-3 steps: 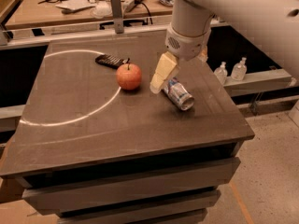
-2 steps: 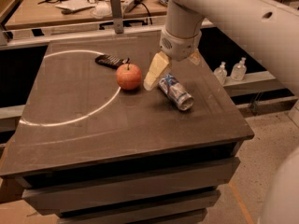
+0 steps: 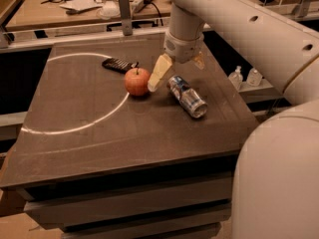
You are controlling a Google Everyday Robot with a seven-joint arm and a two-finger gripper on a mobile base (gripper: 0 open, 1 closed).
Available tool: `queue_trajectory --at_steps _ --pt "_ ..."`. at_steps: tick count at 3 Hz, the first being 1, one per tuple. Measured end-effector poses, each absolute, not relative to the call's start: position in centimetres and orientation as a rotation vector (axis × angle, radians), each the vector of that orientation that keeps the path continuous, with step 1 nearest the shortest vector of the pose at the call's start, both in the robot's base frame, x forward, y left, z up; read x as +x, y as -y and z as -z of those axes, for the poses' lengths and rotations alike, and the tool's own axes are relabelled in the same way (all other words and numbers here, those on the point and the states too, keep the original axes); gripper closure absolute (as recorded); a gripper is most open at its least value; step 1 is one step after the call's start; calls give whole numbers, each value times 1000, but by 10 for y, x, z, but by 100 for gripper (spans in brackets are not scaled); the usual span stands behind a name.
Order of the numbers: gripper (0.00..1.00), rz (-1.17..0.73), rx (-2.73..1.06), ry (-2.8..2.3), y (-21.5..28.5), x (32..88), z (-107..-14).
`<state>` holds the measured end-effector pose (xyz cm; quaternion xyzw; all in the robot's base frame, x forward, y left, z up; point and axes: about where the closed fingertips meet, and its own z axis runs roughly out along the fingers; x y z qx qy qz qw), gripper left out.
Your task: Place redbull can upright
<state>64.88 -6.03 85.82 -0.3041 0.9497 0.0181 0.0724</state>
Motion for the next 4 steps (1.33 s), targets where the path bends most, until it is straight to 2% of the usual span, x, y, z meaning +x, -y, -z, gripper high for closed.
queue_trajectory --at_steps 2,3,4 --pt "3 -75 -892 -2889 79 651 -846" --pt "34 -98 -933 -2891 75 649 -842" --pt "57 -110 -956 -2893 73 645 -841"
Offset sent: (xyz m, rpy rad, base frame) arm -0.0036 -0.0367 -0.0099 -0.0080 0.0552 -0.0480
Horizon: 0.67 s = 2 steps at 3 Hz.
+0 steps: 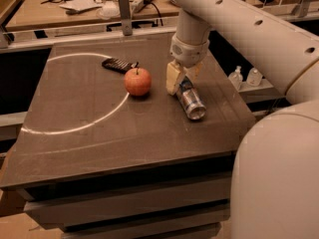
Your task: Place redbull can upright
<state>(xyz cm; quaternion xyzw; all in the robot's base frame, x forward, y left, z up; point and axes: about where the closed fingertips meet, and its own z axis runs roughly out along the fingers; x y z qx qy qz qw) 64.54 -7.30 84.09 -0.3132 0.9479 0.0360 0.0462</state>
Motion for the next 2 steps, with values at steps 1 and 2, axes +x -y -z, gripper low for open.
queue_trajectory --at_steps 1,2 --pt "80 -126 -976 -2879 70 644 -846" --pt "100 -200 -1004 -2800 61 647 -865"
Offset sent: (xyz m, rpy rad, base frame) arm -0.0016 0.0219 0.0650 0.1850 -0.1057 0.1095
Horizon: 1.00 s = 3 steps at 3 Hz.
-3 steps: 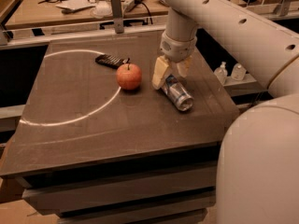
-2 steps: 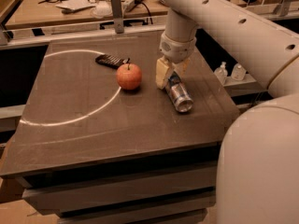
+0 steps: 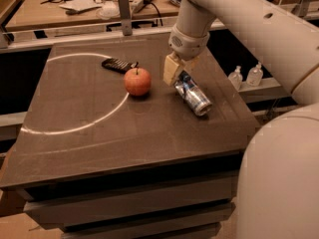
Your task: Place redbull can upright
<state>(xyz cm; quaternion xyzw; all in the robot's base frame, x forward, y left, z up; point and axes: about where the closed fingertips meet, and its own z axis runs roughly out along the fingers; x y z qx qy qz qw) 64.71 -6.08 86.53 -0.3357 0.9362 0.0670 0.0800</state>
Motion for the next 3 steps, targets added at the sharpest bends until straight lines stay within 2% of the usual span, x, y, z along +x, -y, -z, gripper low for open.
queue_trajectory --at_steps 1,3 --pt "100 -309 -1026 -2676 49 650 -898" --pt "100 -646 -983 -2299 37 645 -962"
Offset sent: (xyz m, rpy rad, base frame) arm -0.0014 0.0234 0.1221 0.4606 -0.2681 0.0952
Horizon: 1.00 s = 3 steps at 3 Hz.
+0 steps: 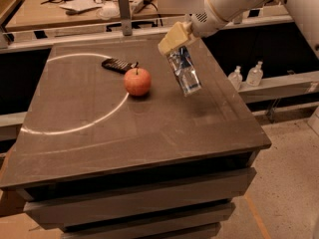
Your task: Place redbull can upright
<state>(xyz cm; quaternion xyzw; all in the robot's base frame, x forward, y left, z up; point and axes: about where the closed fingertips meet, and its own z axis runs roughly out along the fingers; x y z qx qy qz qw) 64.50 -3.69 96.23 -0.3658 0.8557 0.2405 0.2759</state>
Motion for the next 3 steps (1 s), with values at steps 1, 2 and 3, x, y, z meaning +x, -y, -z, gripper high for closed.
queue_trajectory --at_steps 1,2,3 --pt "100 -781 -957 -2083 38 635 -982" --pt "100 -830 -927 -1861 52 621 -1003" --pt "100 -739 -931 -1715 79 605 -1015"
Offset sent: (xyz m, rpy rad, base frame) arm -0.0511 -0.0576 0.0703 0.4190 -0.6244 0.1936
